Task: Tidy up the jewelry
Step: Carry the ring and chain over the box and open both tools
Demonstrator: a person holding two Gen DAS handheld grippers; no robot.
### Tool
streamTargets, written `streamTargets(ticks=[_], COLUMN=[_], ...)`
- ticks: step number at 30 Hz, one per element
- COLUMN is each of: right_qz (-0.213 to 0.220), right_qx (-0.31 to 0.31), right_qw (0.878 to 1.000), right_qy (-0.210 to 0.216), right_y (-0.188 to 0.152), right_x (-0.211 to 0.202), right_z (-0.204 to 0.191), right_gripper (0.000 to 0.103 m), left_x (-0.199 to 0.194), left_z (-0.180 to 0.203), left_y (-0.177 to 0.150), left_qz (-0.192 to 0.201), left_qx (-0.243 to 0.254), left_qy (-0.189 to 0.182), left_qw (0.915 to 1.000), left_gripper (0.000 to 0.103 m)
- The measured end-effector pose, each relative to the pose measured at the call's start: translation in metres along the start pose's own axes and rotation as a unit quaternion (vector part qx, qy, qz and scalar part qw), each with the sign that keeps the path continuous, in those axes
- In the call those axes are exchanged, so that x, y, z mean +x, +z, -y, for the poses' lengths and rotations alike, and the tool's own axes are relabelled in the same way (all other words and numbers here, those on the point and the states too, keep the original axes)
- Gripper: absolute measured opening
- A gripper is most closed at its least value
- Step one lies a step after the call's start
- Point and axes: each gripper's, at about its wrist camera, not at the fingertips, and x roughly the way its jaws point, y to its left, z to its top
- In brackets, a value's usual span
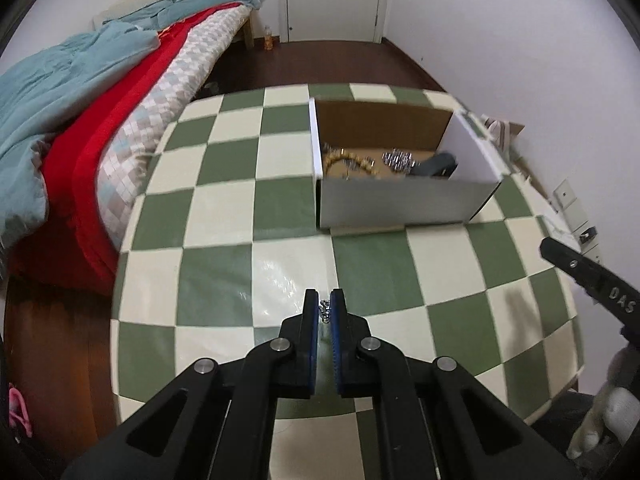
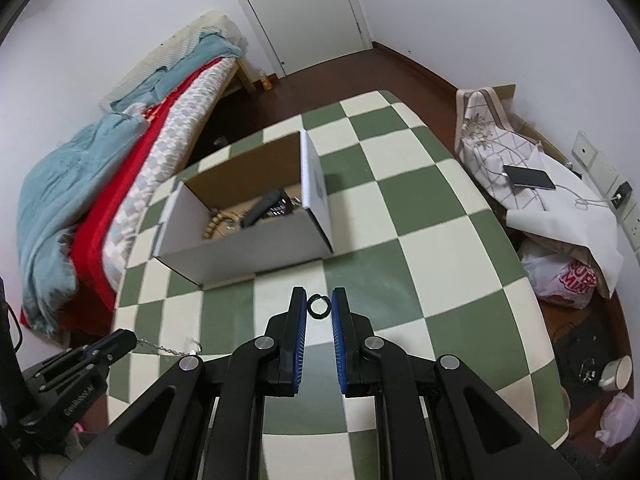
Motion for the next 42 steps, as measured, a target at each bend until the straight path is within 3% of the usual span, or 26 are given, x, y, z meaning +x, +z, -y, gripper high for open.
streamTargets(ticks=[9, 15, 22, 30, 35, 37, 39, 40, 41, 42], right_qz=[0.015, 0.003, -0.066, -0.131, -0.138, -0.137, -0.131, -0.13, -0.126, -0.121], right_qx=[-0.032, -0.05, -0.055, -0.067, -0.062, -0.062, -0.062, -0.062, -0.062, -0.063], right_qw=[0.999, 0.998, 0.996, 0.989, 0.988, 0.989, 0.989, 0.99, 0.99, 0.991], right_qy=[0.02, 0.033, 0.034, 0.01, -0.005, -0.008, -0.008, -0.009, -0.012, -0.013], right_y=[0.046, 0.094, 0.142, 0.157, 0.164, 0.167, 0.168, 0.169, 0.17, 0.171], right_x=[-0.022, -0.008, 0.057, 0.118, 0.129, 0.128, 0.123, 0.121, 0.119, 0.115], right_z=[-0.026, -0.046, -0.059, -0.061, -0.054, -0.053, -0.052, -0.051, -0.051, -0.051], right_gripper=[0.013, 0.013, 0.013, 0.013, 0.015, 0.024, 0.036, 0.045, 0.047, 0.047], left_x=[-0.047, -0.043, 0.007, 0.077, 0.089, 0.089, 0.084, 0.082, 0.079, 0.073], left_z=[0.002, 0.004, 0.005, 0.007, 0.004, 0.002, 0.001, 0.0, -0.001, -0.003], left_y=[0.05, 0.115, 0.167, 0.184, 0.189, 0.192, 0.194, 0.194, 0.194, 0.193], left_qz=[0.044, 0.048, 0.0, -0.083, -0.103, -0.101, -0.091, -0.086, -0.081, -0.072], left_qx=[0.013, 0.009, 0.007, 0.007, -0.006, -0.011, -0.012, -0.012, -0.014, -0.018], left_qy=[-0.032, -0.064, -0.081, -0.099, -0.072, -0.062, -0.048, -0.048, -0.046, -0.043], left_qw=[0.9985, 0.9967, 0.9967, 0.9917, 0.9921, 0.9928, 0.9946, 0.9951, 0.9955, 0.9963], left_gripper=[0.003, 0.003, 0.003, 0.004, 0.008, 0.009, 0.016, 0.028, 0.038, 0.06])
